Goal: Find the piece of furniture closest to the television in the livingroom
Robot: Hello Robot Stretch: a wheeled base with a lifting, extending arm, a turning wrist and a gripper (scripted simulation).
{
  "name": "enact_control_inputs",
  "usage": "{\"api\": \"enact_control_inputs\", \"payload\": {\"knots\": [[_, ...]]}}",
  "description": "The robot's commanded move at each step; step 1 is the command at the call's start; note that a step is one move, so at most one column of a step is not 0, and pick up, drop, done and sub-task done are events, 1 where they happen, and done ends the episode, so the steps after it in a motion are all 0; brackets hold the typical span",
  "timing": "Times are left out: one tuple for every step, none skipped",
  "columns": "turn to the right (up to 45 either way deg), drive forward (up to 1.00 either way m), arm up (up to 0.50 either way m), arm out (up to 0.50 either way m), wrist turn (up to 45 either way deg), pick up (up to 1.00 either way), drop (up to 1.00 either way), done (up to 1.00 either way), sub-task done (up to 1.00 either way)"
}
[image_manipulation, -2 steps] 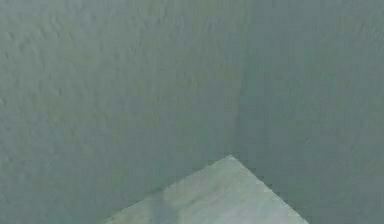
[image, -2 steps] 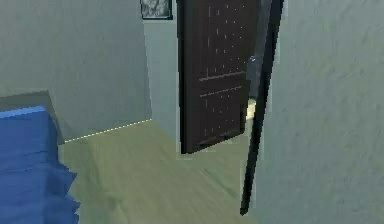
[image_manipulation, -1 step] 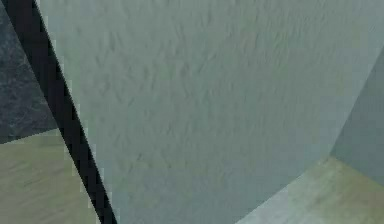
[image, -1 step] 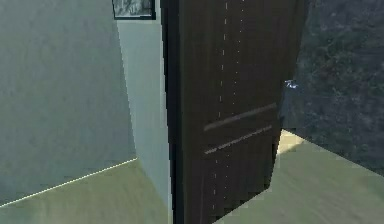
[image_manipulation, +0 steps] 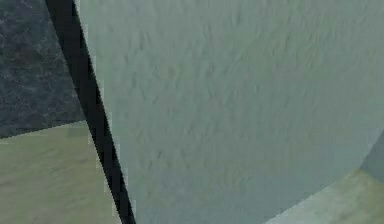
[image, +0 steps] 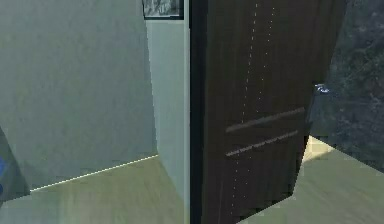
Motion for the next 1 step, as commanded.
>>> {"api": "enact_control_inputs", "payload": {"knots": [[0.0, 0.15, 0.00, 0.00, 0.0, 0.00, 0.00, 0.00, 0.00]]}}
